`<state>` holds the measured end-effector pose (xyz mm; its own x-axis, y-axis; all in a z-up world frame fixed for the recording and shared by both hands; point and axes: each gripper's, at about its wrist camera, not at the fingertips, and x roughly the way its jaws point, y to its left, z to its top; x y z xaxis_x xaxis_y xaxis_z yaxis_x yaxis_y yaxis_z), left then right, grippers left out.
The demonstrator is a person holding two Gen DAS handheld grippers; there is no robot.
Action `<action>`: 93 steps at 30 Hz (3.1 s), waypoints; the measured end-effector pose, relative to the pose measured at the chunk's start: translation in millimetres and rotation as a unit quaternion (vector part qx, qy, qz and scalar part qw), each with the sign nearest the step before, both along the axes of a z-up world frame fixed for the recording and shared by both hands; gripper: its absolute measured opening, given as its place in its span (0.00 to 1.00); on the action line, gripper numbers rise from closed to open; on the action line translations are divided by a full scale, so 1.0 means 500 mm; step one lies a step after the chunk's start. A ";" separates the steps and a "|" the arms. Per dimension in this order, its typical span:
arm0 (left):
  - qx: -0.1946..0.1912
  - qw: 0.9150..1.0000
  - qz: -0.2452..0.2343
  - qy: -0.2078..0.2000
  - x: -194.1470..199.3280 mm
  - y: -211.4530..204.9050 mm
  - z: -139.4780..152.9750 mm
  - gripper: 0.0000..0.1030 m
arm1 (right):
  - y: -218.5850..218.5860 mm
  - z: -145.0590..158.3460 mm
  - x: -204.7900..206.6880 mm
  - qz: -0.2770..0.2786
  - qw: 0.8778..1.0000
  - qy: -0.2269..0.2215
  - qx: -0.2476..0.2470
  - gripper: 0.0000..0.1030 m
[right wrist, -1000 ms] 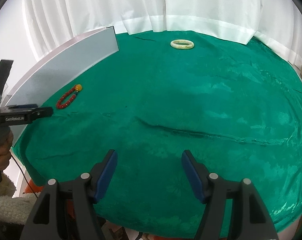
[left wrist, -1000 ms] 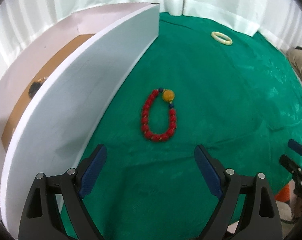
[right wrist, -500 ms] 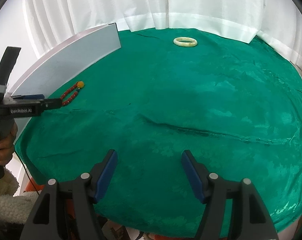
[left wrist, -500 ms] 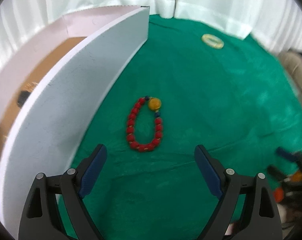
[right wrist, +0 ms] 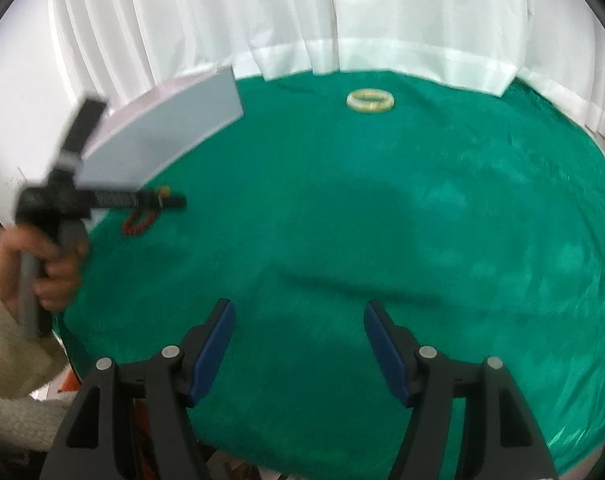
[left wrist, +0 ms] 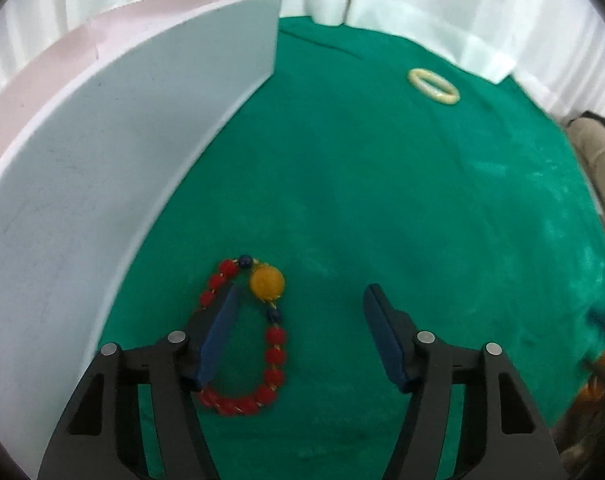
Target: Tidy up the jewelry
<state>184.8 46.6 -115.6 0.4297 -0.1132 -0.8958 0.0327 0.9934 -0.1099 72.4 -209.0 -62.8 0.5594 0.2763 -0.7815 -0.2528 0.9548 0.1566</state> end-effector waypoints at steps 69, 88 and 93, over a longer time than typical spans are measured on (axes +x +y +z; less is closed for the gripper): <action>-0.095 0.953 0.288 0.017 -0.038 0.636 0.095 0.15 | 0.762 0.002 0.434 0.197 0.969 0.148 -0.012 0.11; 0.164 0.920 0.328 -0.138 -0.153 0.460 0.268 0.99 | 0.730 0.148 0.308 0.271 0.960 0.011 -0.069 0.74; 0.196 0.915 0.338 -0.098 -0.164 0.444 0.277 0.99 | 0.740 0.176 0.262 0.301 0.950 -0.014 -0.081 0.75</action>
<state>103.0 268.7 23.1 0.4400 0.5515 -0.7087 -0.6235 0.7556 0.2009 203.3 161.2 25.3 0.3582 0.4310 -0.8282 -0.7632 0.6461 0.0062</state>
